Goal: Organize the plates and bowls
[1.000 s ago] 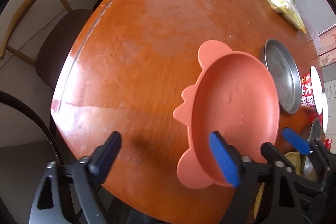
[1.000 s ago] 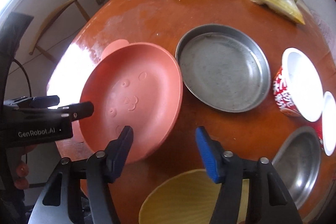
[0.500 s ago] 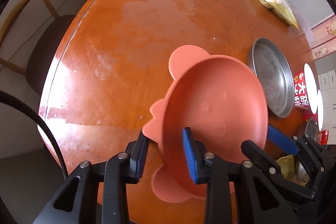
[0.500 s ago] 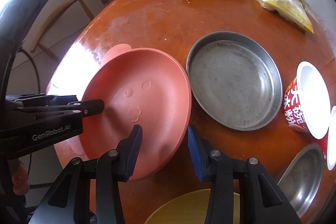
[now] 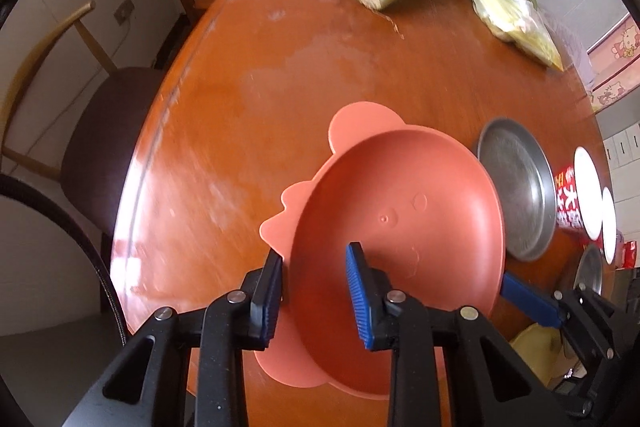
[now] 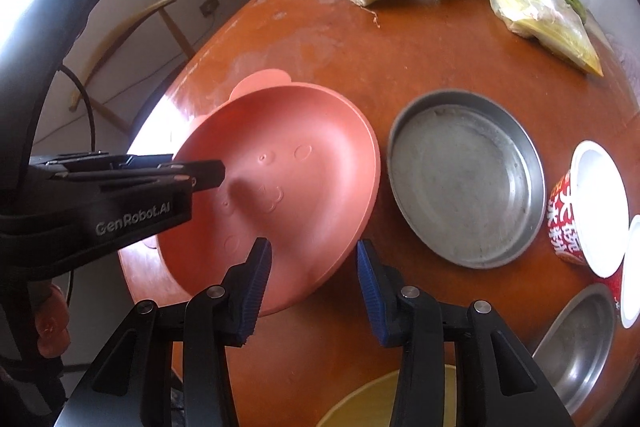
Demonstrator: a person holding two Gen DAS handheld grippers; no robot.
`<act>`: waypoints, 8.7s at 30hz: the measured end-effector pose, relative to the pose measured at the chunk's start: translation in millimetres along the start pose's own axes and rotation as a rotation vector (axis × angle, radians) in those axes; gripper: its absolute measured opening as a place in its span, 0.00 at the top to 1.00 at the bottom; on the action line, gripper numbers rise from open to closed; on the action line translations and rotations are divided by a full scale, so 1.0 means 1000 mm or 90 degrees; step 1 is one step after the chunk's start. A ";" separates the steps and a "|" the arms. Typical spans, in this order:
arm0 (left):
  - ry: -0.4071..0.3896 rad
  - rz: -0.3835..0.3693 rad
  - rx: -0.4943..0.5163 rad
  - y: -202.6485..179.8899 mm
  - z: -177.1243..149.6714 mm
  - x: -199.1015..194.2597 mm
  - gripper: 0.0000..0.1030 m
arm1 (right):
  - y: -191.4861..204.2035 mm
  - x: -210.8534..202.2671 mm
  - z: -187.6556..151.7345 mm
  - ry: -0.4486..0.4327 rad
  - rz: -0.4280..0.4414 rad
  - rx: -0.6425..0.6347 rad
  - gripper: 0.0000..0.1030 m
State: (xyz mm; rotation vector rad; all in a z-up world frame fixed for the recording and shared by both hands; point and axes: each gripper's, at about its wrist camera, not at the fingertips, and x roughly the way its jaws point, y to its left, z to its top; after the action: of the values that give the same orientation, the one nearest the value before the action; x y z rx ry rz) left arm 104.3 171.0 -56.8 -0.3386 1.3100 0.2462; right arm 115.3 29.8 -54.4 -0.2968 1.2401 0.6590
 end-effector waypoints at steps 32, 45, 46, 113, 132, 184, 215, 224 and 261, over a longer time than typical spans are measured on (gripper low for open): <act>-0.026 0.071 0.097 -0.017 0.004 0.028 0.69 | -0.005 0.019 0.002 0.032 0.021 0.011 0.55; -0.064 0.086 0.043 0.005 0.004 0.000 0.61 | -0.017 -0.013 -0.004 -0.013 0.012 0.029 0.53; -0.069 0.088 0.041 0.006 0.004 -0.004 0.60 | -0.017 -0.017 -0.005 -0.017 0.013 0.029 0.51; 0.042 -0.043 0.262 -0.147 -0.134 -0.014 0.50 | -0.117 -0.077 -0.195 0.038 -0.080 0.217 0.40; 0.057 -0.054 0.263 -0.152 -0.130 0.003 0.71 | -0.094 -0.061 -0.183 0.046 -0.090 0.122 0.56; -0.053 -0.008 0.092 -0.048 -0.059 -0.047 0.71 | -0.016 -0.065 -0.068 -0.024 -0.036 0.006 0.56; -0.056 0.058 0.089 -0.015 0.024 0.012 0.71 | 0.000 0.002 0.004 0.010 -0.031 0.055 0.55; -0.061 0.058 0.090 -0.013 0.027 0.014 0.71 | 0.001 0.015 0.001 0.035 -0.021 0.042 0.55; -0.092 0.043 0.082 -0.016 0.024 -0.016 0.70 | 0.006 -0.011 -0.014 -0.009 -0.002 -0.005 0.36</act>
State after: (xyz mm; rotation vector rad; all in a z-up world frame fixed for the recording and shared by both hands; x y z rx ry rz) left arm 127.4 165.3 -34.1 -0.1647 1.1886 0.2375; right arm 99.5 23.5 -47.7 -0.2999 1.2238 0.6618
